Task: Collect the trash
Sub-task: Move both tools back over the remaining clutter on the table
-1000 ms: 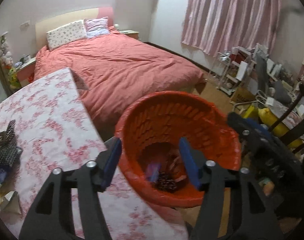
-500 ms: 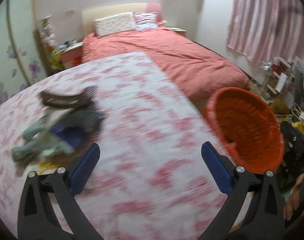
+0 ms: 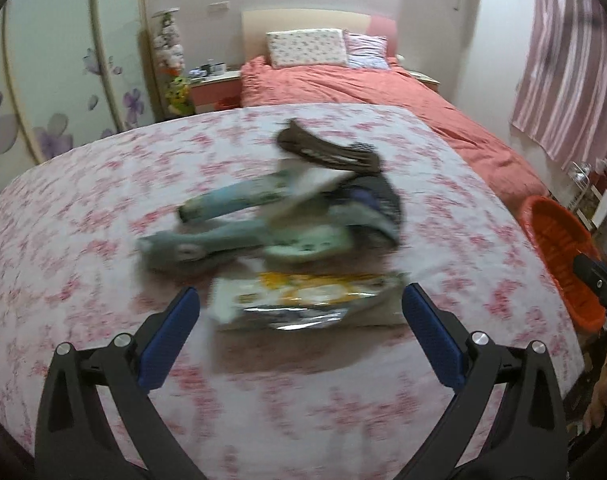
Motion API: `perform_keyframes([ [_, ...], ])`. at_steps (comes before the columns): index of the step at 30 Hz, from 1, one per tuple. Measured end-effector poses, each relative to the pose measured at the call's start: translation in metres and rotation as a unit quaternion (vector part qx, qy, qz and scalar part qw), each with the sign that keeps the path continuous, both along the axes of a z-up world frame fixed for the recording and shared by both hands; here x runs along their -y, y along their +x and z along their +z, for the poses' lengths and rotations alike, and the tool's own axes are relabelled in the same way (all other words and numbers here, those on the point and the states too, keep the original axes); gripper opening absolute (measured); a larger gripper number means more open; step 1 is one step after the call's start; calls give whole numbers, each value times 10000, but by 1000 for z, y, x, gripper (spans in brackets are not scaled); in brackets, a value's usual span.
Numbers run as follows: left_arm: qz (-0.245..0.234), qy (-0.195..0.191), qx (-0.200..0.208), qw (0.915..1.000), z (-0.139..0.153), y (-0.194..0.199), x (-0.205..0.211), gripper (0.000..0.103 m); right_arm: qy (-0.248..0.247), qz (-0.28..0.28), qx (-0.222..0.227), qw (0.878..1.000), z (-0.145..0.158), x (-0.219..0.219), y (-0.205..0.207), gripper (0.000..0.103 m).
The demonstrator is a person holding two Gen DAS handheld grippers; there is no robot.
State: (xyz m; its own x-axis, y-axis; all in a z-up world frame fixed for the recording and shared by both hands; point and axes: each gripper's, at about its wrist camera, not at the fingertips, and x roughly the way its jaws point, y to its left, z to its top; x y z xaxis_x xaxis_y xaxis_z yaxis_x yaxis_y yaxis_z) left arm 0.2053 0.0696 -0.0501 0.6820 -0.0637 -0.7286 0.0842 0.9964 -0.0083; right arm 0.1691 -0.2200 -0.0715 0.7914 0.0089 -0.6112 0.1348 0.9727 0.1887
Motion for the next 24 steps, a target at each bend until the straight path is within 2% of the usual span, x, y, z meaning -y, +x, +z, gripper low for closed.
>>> perform_keyframes([
  [12, 721, -248, -53, 9971, -4, -6, -76, 99, -39, 847, -177, 9962, -1, -82, 15, 87],
  [21, 1035, -307, -35, 9941, -3, -16, -117, 99, -248, 1851, -177, 9823, -3, -167, 26, 83],
  [24, 1146, -369, -44, 9927, -3, -20, -131, 99, -476, 2147, -153, 9754, -6, -194, 33, 83],
])
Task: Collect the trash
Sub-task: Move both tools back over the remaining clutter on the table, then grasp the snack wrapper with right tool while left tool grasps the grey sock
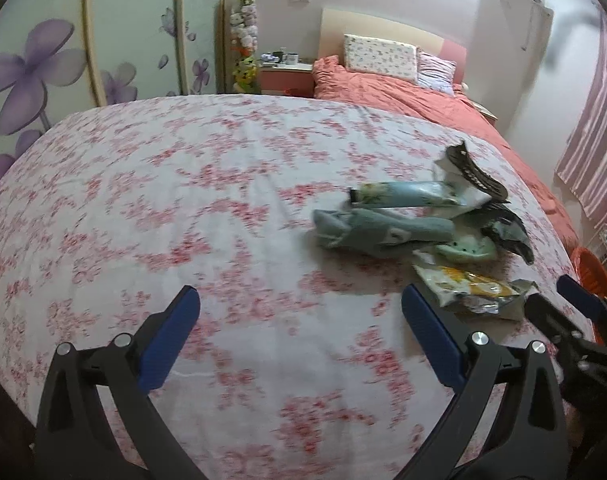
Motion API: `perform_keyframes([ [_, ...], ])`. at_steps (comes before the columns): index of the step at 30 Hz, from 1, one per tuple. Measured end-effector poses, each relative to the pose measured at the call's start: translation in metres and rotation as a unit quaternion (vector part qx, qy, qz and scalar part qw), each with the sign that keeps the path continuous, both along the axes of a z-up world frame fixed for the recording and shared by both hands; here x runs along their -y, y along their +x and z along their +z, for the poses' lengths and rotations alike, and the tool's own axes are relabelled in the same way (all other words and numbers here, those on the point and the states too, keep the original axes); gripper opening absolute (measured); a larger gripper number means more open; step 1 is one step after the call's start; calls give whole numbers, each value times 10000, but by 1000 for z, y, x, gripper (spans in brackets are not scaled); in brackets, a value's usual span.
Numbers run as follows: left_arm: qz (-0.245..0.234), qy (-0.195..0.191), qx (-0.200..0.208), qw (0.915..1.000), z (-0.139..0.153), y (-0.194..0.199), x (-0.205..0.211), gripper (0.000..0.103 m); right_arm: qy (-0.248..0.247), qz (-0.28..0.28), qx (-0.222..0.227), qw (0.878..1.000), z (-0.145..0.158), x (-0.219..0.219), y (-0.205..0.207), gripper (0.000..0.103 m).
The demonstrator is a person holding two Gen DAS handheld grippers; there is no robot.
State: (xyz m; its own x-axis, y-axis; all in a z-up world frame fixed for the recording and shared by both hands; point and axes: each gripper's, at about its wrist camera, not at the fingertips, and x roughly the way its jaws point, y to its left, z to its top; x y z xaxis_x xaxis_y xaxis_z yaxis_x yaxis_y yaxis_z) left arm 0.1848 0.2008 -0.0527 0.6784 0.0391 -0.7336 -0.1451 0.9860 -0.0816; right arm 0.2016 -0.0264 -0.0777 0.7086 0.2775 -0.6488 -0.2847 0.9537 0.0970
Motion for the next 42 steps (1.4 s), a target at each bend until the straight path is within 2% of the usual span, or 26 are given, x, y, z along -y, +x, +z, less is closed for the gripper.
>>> perform_keyframes([
  [6, 142, -173, -33, 9997, -2, -6, -18, 99, -499, 291, -82, 9983, -11, -25, 15, 84],
  [12, 118, -220, -64, 9997, -5, -7, -19, 99, -921, 187, -525, 9942, -29, -22, 27, 84],
  [13, 112, -234, -76, 9996, -6, -6, -19, 99, -913, 143, -598, 9939, -31, -19, 28, 83],
  [16, 78, -293, -117, 9995, -7, -5, -15, 99, -862, -73, -611, 9944, -31, -10, 30, 71],
  [20, 26, -290, -144, 9995, -9, -4, -10, 99, -869, -205, -632, 9940, -31, 4, 25, 63],
  [26, -12, -367, -175, 9992, -10, -2, -3, 99, -876, -790, -693, 9906, -31, 41, 22, 63],
  [31, -56, -385, -191, 9991, -10, 0, 3, 99, -913, -1801, -840, 9758, -32, 85, 35, 63],
  [35, -80, -377, -197, 9991, -10, 0, 7, 99, -644, -2518, -1046, 9599, -30, 116, 50, 63],
  [38, -106, -373, -182, 9991, -9, 0, 9, 99, -301, -2334, -1006, 9667, -27, 125, 50, 65],
  [42, -105, -388, -205, 9990, -10, 2, 10, 99, -269, -2067, -901, 9739, -26, 130, 47, 74],
])
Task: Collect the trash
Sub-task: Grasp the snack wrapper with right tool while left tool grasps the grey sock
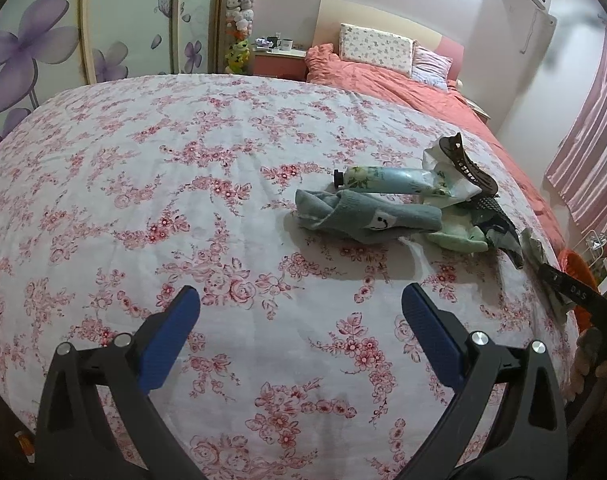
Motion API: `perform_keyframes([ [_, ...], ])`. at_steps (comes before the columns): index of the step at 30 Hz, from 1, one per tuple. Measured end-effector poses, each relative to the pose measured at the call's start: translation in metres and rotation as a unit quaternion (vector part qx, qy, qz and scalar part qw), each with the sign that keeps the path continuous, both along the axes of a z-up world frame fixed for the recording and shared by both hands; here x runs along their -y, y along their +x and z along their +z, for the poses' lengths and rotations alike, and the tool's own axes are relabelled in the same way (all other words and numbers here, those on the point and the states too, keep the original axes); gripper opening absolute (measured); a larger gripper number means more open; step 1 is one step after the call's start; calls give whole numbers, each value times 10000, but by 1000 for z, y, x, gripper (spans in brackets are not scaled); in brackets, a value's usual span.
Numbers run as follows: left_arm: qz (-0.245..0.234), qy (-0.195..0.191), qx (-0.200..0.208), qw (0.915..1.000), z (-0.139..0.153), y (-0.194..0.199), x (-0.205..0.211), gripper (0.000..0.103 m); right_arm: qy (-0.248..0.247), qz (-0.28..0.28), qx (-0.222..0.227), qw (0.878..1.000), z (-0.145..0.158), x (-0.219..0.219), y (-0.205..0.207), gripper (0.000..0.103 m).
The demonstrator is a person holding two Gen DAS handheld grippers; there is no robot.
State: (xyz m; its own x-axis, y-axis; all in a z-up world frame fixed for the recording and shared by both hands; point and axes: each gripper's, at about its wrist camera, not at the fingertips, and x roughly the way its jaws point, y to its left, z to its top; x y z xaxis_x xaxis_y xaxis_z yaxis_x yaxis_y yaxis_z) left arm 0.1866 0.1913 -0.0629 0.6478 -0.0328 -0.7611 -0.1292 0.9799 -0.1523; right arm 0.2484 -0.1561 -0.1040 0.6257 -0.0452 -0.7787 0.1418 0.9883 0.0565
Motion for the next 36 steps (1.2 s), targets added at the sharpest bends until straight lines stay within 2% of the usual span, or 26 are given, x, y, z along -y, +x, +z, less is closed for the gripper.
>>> perform_keyframes([
  [4, -18, -5, 3, 10000, 0, -1, 2, 99, -37, 190, 12, 9998, -2, 2, -3, 80],
  [7, -37, -5, 0, 10000, 0, -1, 4, 99, -227, 211, -88, 9995, -6, 1, 1, 81],
  [9, -48, -1, -2, 10000, -1, -1, 5, 99, -172, 209, -213, 9994, -12, 3, 3, 74],
  [11, -64, -1, -4, 10000, 0, 0, 7, 99, -107, 219, -124, 9996, -8, 4, 0, 54],
  [14, -113, 9, -14, 9999, 1, 4, 14, 99, 176, 317, -129, 9993, -6, 5, 0, 47],
  [18, -205, 69, 45, 9998, 5, 12, 25, 99, 293, 360, -109, 9989, -6, -1, 3, 46],
  [24, -250, 179, 49, 9995, 4, 32, 39, 95, 163, 360, -155, 9991, -6, -9, 8, 48],
  [30, -126, 103, -35, 9999, -3, 52, 40, 82, 107, 440, -156, 9989, -7, -8, 10, 48],
  [36, -202, 521, 166, 9983, -1, 66, 46, 82, 50, 527, -115, 9985, -8, -8, 10, 48],
])
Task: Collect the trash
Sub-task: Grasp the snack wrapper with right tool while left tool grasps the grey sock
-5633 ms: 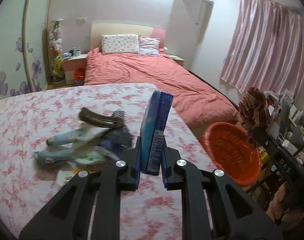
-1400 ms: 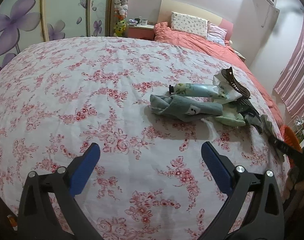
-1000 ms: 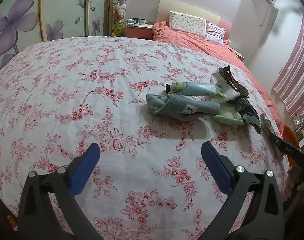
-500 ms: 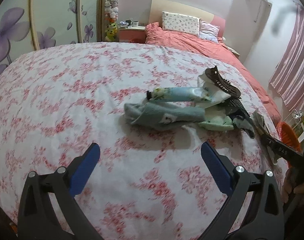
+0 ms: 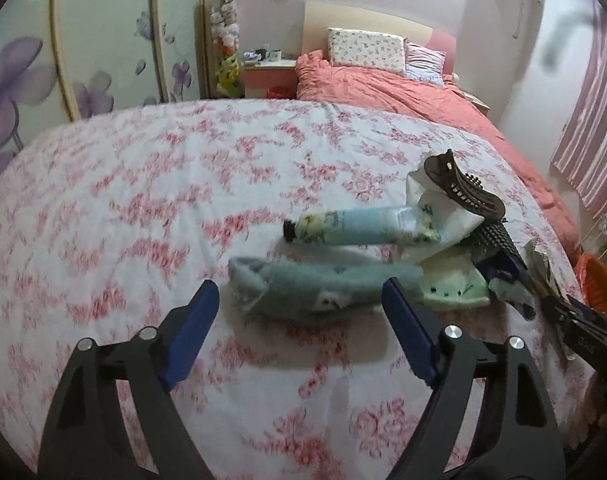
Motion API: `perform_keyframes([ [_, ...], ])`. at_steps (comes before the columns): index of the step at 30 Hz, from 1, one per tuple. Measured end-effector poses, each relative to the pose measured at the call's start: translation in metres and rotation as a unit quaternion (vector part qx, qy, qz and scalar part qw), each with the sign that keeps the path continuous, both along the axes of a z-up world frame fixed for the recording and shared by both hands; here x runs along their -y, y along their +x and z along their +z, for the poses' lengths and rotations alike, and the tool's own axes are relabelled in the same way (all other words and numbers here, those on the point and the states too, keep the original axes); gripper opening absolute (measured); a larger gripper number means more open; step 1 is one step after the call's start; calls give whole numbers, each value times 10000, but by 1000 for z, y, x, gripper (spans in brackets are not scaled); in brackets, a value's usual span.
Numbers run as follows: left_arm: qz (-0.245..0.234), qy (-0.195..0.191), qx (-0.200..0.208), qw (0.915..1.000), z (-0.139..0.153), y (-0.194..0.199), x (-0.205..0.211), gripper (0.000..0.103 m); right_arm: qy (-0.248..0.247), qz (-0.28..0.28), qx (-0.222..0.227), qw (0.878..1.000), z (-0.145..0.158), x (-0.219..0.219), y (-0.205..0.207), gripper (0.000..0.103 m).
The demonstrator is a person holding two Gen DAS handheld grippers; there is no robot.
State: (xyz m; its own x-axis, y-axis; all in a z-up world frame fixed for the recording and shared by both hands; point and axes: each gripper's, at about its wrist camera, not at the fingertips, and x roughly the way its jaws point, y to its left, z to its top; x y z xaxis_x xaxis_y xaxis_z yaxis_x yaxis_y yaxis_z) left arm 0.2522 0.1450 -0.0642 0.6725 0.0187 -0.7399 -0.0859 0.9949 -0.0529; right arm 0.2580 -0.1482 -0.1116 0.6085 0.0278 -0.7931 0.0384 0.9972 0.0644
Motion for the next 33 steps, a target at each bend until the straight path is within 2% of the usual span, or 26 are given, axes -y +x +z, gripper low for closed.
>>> perform_keyframes([
  [3, -211, 112, -163, 9996, -6, 10, 7, 72, -21, 16, -3, 10000, 0, -1, -1, 48],
  [5, -309, 89, -307, 9990, -12, 15, 9, 57, 10, 31, -7, 10000, 1, 1, -2, 48],
  [6, -314, 69, -337, 9989, -14, 15, 8, 53, 27, 36, -4, 10000, 1, 2, -2, 48],
  [8, -394, -84, -372, 9985, -17, 14, 7, 30, 50, 36, 11, 10000, 1, 3, -4, 45],
  [11, -410, -131, -348, 9985, -16, 12, 5, 17, 93, 16, 33, 10000, 2, 4, -7, 40],
  [19, -352, -251, -79, 9990, 4, -2, -3, 13, 328, -45, 71, 9994, 7, 7, -15, 36],
  [33, -391, -353, 483, 9974, 59, -23, 8, 13, 602, -104, 654, 9960, 56, 18, -36, 36],
])
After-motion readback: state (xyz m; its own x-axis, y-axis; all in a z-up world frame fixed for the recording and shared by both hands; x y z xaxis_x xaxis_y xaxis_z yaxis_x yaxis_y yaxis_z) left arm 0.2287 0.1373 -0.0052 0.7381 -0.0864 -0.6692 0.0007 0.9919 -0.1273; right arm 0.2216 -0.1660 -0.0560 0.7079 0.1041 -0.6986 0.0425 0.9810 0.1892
